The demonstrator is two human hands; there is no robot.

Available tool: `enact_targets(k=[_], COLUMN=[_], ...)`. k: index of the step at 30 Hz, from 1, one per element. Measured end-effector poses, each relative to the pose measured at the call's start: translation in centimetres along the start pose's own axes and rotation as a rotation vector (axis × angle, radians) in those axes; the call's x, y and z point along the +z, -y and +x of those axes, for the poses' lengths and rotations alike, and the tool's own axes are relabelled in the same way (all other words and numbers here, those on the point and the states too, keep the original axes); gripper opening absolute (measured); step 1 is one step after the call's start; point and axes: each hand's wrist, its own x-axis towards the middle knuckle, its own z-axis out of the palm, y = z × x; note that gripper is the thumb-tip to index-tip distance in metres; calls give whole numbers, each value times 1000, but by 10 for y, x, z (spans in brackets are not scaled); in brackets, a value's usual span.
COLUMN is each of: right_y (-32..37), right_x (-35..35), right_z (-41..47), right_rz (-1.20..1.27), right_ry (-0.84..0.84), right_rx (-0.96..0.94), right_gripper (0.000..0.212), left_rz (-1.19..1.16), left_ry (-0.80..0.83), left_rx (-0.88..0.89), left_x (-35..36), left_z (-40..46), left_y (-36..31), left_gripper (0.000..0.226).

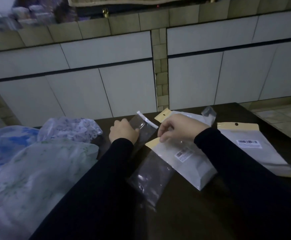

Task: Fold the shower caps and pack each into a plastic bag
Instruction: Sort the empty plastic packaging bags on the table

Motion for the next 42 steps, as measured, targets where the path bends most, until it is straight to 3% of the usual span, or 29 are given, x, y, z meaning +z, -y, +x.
enact_targets(k=[2,6,10,13,19,22,24,29,31,35,42], right_y=[4,9,11,8,5,9,11,-18,-26,-28,-22], right_x=[-7,-19,-29,-29,-19,-21,-29,-39,-32,-24,-7], right_z=[1,0,-3,-1,2,0,-10,-41,-44,-41,-41], right_rz=[-14,-43,-70,-104,-26,-39,-15,-138,-165,-180,-251], right_ry=[-32,-125,-234,-322,-494,-543,-477,1,107,185,120], right_rx=[-41,-98,-183,-234,-341,-297,-163,325,435,480,383], right_gripper=[4,13,9,11,10,34,51,59,70,77,38], left_rz=[-133,-483,-884,-980,-1012,-1040,-1061,-1091,-1096,-1067,-1001], left_ry=[-52,-181,-51,94,224,192,155,89,94,88,72], left_rx=[5,54,221,344,486,472,422,336,315,286,250], left_x=[-9,-24,-37,-38,-31,-23,-18,-14,-11,-6,0], left_z=[-7,-32,-55,-68,-70,-69,-68,-65,-67,-67,-64], left_y=[-3,-16,-23,-21,-11,-8,-6,-5,-4,0,6], left_gripper=[34,44,30,12,50,53,57,57,56,58,53])
